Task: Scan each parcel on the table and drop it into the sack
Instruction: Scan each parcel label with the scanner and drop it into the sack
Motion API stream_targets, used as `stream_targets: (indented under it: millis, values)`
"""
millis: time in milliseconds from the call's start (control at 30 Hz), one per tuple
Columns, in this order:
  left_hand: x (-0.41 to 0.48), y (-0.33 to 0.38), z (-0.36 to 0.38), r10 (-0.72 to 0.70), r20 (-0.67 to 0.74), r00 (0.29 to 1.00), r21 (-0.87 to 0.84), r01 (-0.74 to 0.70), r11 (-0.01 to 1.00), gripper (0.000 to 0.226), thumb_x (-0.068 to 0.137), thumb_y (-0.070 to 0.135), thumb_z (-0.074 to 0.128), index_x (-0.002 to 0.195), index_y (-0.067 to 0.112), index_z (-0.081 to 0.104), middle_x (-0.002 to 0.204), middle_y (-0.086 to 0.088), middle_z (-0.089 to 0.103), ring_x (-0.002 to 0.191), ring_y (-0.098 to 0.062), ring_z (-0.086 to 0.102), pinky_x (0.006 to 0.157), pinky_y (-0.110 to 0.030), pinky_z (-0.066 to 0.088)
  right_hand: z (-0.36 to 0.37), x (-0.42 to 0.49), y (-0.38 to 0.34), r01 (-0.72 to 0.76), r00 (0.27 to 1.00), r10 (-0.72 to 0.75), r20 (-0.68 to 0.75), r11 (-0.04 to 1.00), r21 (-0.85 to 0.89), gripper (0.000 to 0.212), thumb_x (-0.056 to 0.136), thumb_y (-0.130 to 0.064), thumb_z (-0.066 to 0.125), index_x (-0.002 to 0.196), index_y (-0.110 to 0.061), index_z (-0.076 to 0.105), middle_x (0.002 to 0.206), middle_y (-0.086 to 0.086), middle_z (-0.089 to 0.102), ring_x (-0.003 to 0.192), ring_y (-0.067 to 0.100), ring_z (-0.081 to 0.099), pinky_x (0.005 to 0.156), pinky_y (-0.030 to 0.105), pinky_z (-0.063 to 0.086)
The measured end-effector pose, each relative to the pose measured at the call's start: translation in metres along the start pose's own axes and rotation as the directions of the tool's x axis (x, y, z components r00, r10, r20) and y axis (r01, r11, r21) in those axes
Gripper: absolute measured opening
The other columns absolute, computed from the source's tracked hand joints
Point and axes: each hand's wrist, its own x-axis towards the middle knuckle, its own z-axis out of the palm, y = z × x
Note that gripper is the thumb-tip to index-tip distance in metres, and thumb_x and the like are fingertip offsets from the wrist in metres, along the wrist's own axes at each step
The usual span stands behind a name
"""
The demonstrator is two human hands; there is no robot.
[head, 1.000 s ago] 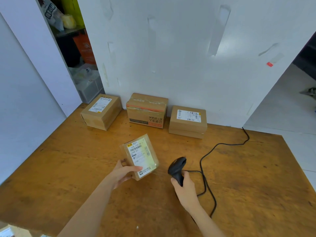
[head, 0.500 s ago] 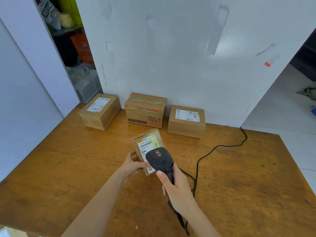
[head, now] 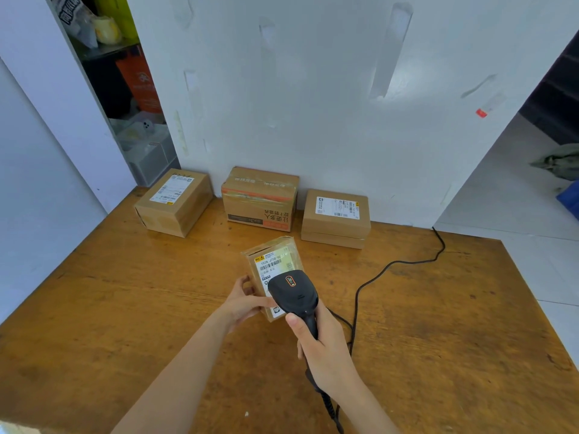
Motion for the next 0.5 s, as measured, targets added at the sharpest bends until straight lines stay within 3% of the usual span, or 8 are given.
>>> stream_targets:
  millis: [67, 167, 233, 333, 433, 500]
  values:
    - [-0.001, 0.001, -0.002, 0.004, -0.014, 1.000, -0.001, -0.004, 1.000, 0.116, 0.057, -0.009, 0.085, 0.148, 0.020, 0.019, 0.115, -0.003, 0.060, 0.106, -0.024, 0.061, 0.082, -0.038, 0.056, 0.000, 0.004, 0.013, -0.031, 0.997, 0.026, -0.069, 0.997, -0.065, 0.041, 0.079, -0.068, 0.053, 0.107, -0.039, 0.052, 0.087, -0.011, 0.059, 0.076, 0.004, 0.057, 0.068, 0.021, 0.047]
    - [-0.005, 0.002, -0.007, 0.020, -0.056, 0.998, 0.009, -0.020, 1.000, 0.123, 0.054, -0.004, 0.088, 0.150, 0.020, 0.015, 0.123, -0.008, 0.059, 0.110, -0.027, 0.061, 0.090, -0.042, 0.055, -0.004, 0.013, 0.040, -0.159, 0.973, 0.107, -0.206, 0.953, -0.257, 0.032, 0.083, -0.057, 0.061, 0.098, -0.033, 0.045, 0.097, -0.006, 0.052, 0.083, 0.005, 0.054, 0.066, 0.022, 0.047]
    - [-0.009, 0.003, -0.013, 0.021, -0.086, 0.996, 0.004, -0.021, 1.000, 0.124, 0.055, -0.003, 0.089, 0.151, 0.020, 0.014, 0.123, -0.007, 0.059, 0.110, -0.026, 0.061, 0.091, -0.042, 0.054, -0.009, 0.018, 0.061, -0.275, 0.951, 0.175, -0.256, 0.854, -0.441, 0.039, 0.085, -0.056, 0.059, 0.107, -0.027, 0.044, 0.102, -0.005, 0.050, 0.087, 0.008, 0.056, 0.071, 0.027, 0.052]
    - [-0.019, 0.003, -0.022, 0.020, -0.112, 0.994, -0.016, -0.022, 1.000, 0.123, 0.058, -0.003, 0.088, 0.152, 0.019, 0.012, 0.128, -0.007, 0.058, 0.112, -0.026, 0.060, 0.091, -0.042, 0.054, -0.013, 0.024, 0.090, -0.341, 0.940, 0.206, -0.272, 0.607, -0.718, 0.053, 0.084, -0.064, 0.053, 0.116, -0.022, 0.046, 0.107, -0.006, 0.053, 0.099, 0.015, 0.058, 0.084, 0.036, 0.050]
    - [-0.032, 0.001, -0.029, 0.023, -0.130, 0.991, -0.037, -0.028, 0.999, 0.119, 0.062, -0.001, 0.087, 0.153, 0.019, 0.013, 0.131, -0.006, 0.058, 0.108, -0.023, 0.061, 0.081, -0.035, 0.056, -0.011, 0.027, 0.108, -0.344, 0.935, 0.246, -0.255, 0.458, -0.820, 0.063, 0.082, -0.070, 0.049, 0.124, -0.023, 0.046, 0.115, -0.007, 0.055, 0.110, 0.015, 0.055, 0.091, 0.036, 0.042]
    - [-0.040, -0.002, -0.035, 0.025, -0.162, 0.987, -0.042, -0.032, 0.999, 0.116, 0.063, 0.001, 0.086, 0.153, 0.018, 0.015, 0.133, -0.007, 0.059, 0.112, -0.024, 0.062, 0.091, -0.040, 0.054, -0.009, 0.029, 0.116, -0.320, 0.936, 0.276, -0.219, 0.410, -0.854, 0.072, 0.081, -0.072, 0.049, 0.133, -0.023, 0.042, 0.124, -0.008, 0.054, 0.117, 0.014, 0.052, 0.094, 0.037, 0.040]
